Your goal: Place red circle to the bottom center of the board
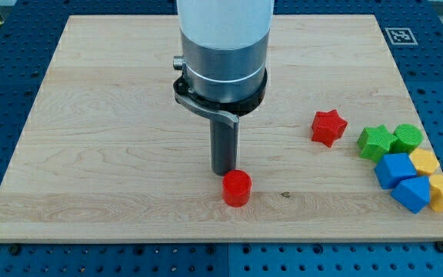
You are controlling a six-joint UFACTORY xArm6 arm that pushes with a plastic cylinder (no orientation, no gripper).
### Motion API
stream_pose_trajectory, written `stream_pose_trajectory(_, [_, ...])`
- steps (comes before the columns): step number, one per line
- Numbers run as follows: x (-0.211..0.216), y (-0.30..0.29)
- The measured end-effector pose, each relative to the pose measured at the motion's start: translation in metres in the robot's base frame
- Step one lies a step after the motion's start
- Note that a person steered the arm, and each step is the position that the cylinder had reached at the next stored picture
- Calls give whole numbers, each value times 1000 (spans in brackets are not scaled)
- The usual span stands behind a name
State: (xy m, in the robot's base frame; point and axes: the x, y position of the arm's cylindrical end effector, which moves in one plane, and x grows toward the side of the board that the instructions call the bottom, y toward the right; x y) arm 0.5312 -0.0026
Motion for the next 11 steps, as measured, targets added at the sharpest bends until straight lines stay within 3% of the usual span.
stream_pose_trajectory(4, [9, 16])
stream_pose_trajectory(5, [-20, 16])
stream_pose_trajectory(11, [-83, 33])
